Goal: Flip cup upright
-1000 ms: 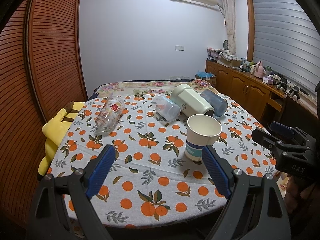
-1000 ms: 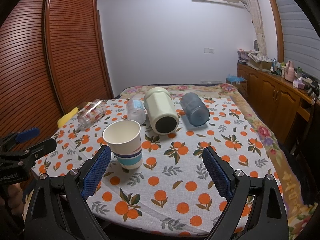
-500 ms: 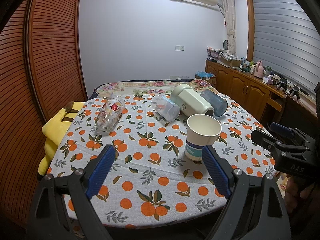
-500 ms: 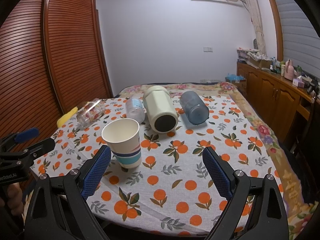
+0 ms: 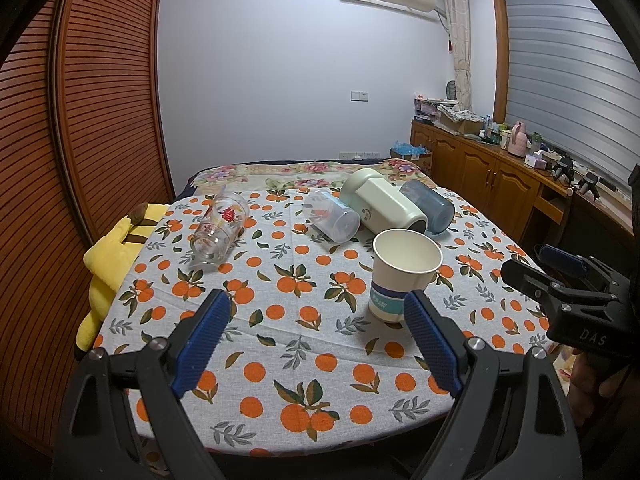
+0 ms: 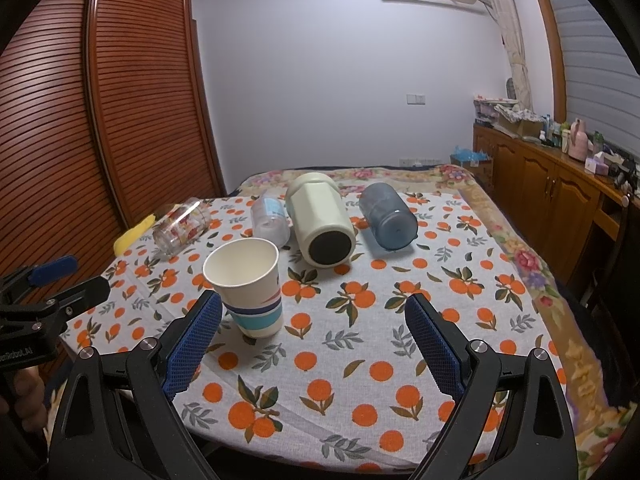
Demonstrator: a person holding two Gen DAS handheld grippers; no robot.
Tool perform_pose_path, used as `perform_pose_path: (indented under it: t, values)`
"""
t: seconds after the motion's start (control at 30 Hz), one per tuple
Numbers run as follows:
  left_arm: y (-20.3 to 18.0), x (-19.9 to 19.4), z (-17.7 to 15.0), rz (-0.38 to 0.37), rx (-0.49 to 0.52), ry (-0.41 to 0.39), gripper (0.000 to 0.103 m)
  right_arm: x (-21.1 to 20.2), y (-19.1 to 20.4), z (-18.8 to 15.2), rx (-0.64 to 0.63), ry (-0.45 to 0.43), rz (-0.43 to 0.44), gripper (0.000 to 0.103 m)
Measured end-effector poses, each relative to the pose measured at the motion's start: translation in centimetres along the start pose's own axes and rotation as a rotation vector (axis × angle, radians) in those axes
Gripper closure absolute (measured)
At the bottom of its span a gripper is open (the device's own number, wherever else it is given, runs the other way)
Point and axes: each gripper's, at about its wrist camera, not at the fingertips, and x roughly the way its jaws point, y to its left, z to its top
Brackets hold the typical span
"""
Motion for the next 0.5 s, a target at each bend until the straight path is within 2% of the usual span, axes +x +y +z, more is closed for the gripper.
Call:
perform_pose_path:
  t: [0.5]
  values:
    - [-0.05, -0.04, 0.0, 0.004, -0.003, -0.001, 0.014, 0.06, 0.03, 0.01, 0.001, 0.001, -0.001, 0.009]
